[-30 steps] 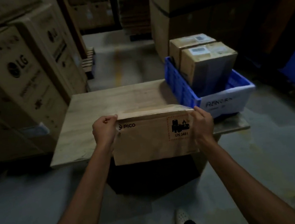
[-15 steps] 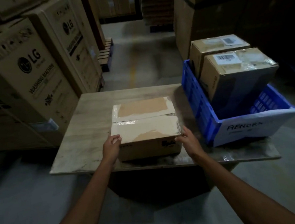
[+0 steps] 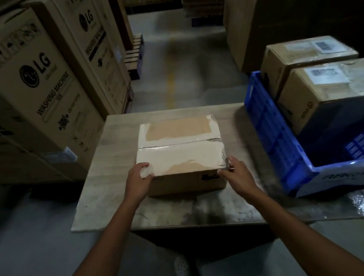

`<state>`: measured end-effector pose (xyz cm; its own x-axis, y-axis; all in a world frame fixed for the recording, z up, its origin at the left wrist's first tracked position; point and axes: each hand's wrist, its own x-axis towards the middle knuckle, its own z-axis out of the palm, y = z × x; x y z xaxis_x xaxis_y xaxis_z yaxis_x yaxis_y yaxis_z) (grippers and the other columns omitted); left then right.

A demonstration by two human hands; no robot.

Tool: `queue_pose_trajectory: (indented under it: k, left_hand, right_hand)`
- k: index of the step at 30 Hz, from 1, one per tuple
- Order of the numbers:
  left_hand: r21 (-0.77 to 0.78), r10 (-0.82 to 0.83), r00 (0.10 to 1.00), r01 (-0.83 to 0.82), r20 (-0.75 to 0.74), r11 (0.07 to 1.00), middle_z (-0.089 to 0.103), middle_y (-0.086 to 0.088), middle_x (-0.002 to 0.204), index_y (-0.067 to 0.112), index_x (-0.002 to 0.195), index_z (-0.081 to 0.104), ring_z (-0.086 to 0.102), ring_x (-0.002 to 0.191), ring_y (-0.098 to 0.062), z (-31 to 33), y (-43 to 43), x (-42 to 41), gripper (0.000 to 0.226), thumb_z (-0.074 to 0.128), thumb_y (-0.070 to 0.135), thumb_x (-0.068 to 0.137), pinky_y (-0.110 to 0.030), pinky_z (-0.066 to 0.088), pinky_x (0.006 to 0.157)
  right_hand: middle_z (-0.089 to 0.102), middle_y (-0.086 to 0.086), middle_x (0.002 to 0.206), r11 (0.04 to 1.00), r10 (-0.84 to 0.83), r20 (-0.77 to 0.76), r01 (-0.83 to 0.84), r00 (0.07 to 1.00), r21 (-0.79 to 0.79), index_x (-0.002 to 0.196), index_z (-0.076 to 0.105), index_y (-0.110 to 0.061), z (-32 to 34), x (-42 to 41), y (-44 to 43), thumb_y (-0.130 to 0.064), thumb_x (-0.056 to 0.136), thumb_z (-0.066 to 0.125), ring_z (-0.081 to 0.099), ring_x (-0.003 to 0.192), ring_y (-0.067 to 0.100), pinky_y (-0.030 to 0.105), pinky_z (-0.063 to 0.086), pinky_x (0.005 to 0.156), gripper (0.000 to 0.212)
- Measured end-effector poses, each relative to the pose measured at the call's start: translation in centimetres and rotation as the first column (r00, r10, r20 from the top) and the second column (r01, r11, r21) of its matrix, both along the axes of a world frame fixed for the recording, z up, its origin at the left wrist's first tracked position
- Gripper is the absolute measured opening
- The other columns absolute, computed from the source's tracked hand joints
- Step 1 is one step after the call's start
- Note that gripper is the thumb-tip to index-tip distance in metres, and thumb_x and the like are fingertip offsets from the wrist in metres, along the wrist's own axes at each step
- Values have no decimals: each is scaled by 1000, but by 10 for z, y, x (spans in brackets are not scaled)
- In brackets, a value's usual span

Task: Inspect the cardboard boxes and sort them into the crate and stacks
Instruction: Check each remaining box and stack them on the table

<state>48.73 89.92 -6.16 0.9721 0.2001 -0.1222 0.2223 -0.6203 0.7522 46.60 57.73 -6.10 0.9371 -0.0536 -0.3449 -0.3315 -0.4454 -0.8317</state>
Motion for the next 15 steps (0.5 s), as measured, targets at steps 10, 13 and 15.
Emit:
queue_pose_trajectory:
  k: [10, 13, 15]
  left_hand:
    - [513, -495, 842, 528, -214, 677, -3, -6, 168, 28, 160, 12, -3, 154, -30, 30, 12, 88, 107, 71, 63, 78, -53, 12, 121]
    - [504, -531, 757, 651, -381, 567, -15, -4, 167, 29, 160, -1, -12, 153, -29, 25, 12, 98, 113, 65, 71, 78, -58, 7, 120]
    - [486, -530, 723, 690, -443, 536, -20, -5, 165, 29, 159, -5, -15, 152, -29, 19, 15, 103, 111, 59, 75, 80, -60, 7, 119]
  right_hand:
    - [19, 9, 167, 775, 337, -4, -280, 941, -566, 159, 28, -25, 56, 80, 83, -48, 84, 77, 25, 151, 31, 45, 32, 117, 92]
    - [-4, 8, 170, 611, 444, -262, -504, 857, -611, 161, 13, -36, 49, 99, 107, -50, 80, 81, 1, 155, 39, 59, 22, 121, 106]
    - [-13, 5, 169, 538, 462, -398, -607, 793, -585, 160, 9, -41, 43, 106, 117, -49, 82, 79, -11, 153, 41, 69, 12, 118, 105]
